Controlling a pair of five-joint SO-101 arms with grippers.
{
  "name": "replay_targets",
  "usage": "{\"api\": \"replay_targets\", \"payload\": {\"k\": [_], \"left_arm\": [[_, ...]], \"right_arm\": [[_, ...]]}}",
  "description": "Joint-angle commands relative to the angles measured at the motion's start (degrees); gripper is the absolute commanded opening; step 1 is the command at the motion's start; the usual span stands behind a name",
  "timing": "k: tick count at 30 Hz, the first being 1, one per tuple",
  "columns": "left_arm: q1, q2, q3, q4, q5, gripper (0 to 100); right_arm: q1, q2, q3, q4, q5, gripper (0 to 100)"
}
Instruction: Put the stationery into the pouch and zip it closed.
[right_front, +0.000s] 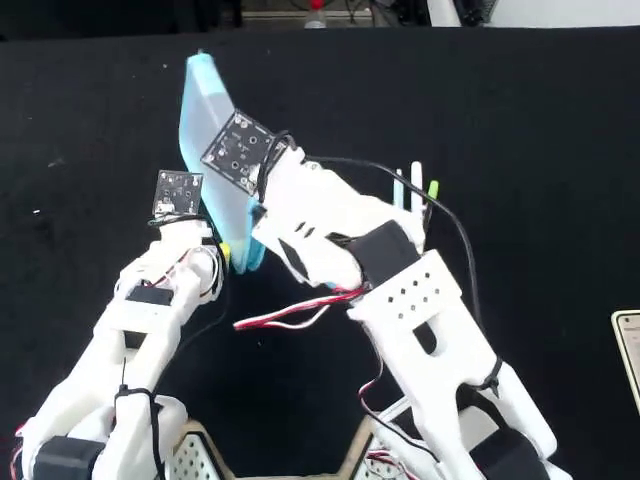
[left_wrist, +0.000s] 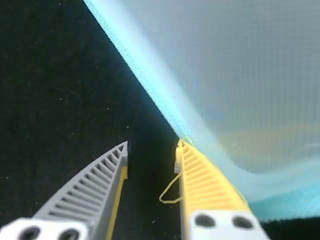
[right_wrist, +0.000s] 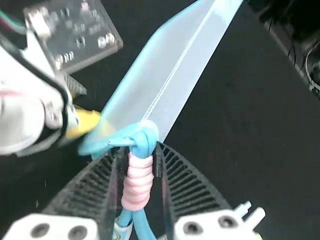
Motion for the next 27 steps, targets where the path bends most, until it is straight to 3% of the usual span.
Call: {"api": "replay_targets", "payload": {"k": [1, 13, 18, 27], "left_arm": [[0.66, -0.88, -0.84, -0.53, 1.23, 16], [0.75, -0.97, -1.80, -0.53, 5.36, 16], [-0.13, -0.97, -2.15, 0.09, 5.27, 16], [-3.91, -0.97, -13.93, 20.31, 4.84, 16]], "right_arm": [[-0.70, -2.77, -3.65, -5.27, -2.37, 1.1], [-9.58, -10.51, -1.36, -6.95, -3.87, 1.1], [-8.00, -13.58, 6.90, -8.79, 2.81, 1.1], [-4.75, -26.07, 22.81, -14.86, 4.13, 1.1]]}}
